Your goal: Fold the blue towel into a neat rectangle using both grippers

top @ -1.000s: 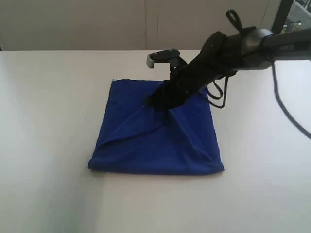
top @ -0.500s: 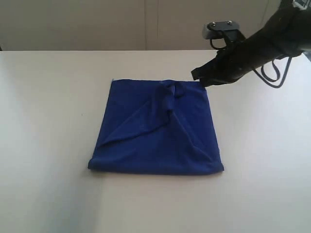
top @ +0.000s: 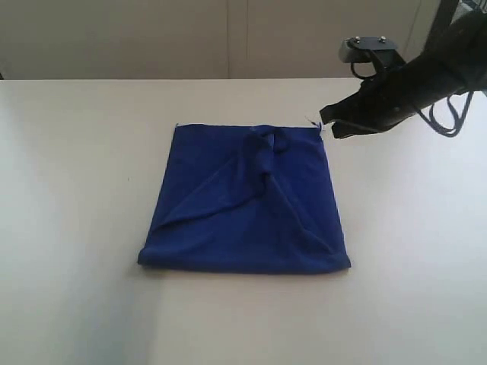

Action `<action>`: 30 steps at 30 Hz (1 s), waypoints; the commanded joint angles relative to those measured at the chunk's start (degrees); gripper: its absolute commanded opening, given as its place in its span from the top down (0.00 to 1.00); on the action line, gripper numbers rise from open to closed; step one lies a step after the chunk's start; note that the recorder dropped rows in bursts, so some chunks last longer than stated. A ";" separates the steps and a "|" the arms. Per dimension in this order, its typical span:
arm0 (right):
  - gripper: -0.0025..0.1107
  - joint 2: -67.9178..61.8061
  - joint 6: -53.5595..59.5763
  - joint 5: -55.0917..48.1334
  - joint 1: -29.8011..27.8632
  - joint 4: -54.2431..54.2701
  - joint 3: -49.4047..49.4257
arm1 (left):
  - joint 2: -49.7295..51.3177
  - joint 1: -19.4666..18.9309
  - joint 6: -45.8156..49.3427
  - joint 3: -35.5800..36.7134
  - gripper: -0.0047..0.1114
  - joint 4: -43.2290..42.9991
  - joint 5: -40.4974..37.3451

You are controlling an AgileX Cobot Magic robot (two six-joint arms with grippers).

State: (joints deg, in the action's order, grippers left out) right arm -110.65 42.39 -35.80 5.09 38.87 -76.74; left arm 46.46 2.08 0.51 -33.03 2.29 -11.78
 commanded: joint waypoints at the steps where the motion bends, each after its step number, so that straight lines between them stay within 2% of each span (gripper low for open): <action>1: 0.98 0.29 -0.59 -4.48 -5.09 0.16 0.20 | -0.44 -0.06 -0.51 0.44 0.96 0.69 0.76; 6: 0.98 2.43 -0.59 -8.81 -8.73 0.06 0.57 | -0.44 -0.06 -0.51 0.44 0.96 0.69 1.79; 11: 0.98 4.78 -0.46 -7.11 -10.86 -1.59 3.09 | -0.31 -0.06 -11.20 0.44 0.96 0.94 4.35; 14: 0.98 7.04 -1.18 -7.01 -13.06 -1.48 4.16 | 1.78 1.02 -11.07 0.44 0.96 0.94 4.84; 15: 0.98 7.41 -1.61 -7.40 -13.16 -1.48 4.26 | 2.86 2.25 -11.07 0.32 0.96 0.94 4.96; 16: 0.98 8.41 -2.13 -9.94 -13.16 -1.34 4.26 | 6.60 5.95 -10.71 -0.53 0.96 0.94 6.21; 17: 0.98 8.90 -2.13 -11.20 -13.16 -1.34 4.26 | 8.98 7.73 -10.42 -1.15 0.96 0.94 6.81; 19: 0.98 11.64 -2.13 -14.88 -13.05 -1.17 5.32 | 18.32 15.85 -8.85 -6.85 0.96 0.94 7.16; 21: 0.98 14.41 -2.58 -10.23 -13.05 -1.17 9.53 | 28.02 22.73 -7.71 -14.29 0.96 0.94 7.16; 24: 0.98 15.40 -3.18 -2.95 -13.05 -1.05 13.56 | 39.79 27.84 -6.19 -23.90 0.96 0.65 5.22; 25: 0.98 15.25 -3.70 -0.26 -13.05 -0.78 14.12 | 44.77 29.60 -5.64 -29.35 0.96 0.21 2.95; 28: 0.98 15.12 -3.70 -0.03 -13.05 -0.80 14.10 | 54.69 32.76 -5.52 -39.71 0.96 -2.66 -0.83; 30: 0.98 15.12 -3.70 0.24 -13.05 -0.80 14.10 | 58.49 34.07 -5.52 -43.69 0.96 -3.48 -2.90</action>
State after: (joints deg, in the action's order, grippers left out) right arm -95.75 38.93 -36.48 -7.76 37.47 -62.78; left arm 100.67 34.25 -5.28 -71.82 0.00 -11.16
